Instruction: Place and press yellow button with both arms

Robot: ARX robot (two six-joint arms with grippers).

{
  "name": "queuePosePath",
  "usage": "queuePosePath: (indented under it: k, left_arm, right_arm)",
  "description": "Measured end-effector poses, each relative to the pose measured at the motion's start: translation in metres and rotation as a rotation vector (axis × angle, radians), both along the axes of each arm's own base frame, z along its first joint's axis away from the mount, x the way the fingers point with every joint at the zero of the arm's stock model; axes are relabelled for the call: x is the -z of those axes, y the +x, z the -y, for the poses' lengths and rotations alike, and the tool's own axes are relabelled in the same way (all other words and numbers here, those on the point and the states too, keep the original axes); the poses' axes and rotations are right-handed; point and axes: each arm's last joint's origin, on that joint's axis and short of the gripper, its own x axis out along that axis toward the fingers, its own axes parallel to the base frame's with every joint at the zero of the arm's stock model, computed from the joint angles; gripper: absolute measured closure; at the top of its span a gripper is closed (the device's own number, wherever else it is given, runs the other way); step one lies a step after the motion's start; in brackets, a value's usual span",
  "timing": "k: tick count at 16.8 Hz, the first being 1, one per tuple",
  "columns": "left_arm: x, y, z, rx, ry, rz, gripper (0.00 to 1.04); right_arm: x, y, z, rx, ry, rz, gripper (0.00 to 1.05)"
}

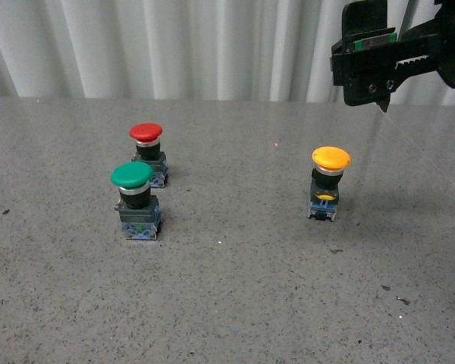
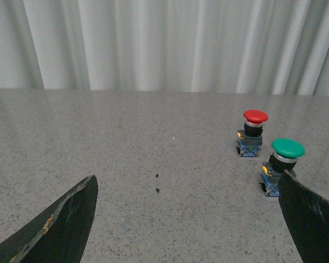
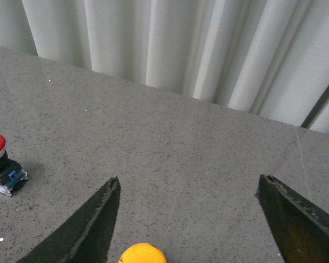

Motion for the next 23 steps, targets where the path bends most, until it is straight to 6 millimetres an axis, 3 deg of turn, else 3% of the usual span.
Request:
queuePosePath:
  k: [1,7,8,11,23]
  left_arm:
    - [0.000,0.000,0.000,0.000,0.000,0.000,0.07]
    - [0.000,0.000,0.000,0.000,0.000,0.000,0.07]
    - [0.000,0.000,0.000,0.000,0.000,0.000,0.07]
    - [0.000,0.000,0.000,0.000,0.000,0.000,0.07]
    - [0.000,0.000,0.000,0.000,0.000,0.000,0.07]
  right_arm:
    - [0.001,0.000,-0.002,-0.004,-0.001,-0.005,0.33]
    - [0.026,0.002,-0.014,-0.014,-0.012,-0.124,0.97]
    - [0.030,0.003,-0.017,-0.019,-0.011,-0.139,1.03]
    - [0.043,0.005,-0.022,-0.032,-0.021,-0.189,1.03]
    - [0.063,0.009,-0.028,-0.054,-0.039,-0.248,1.03]
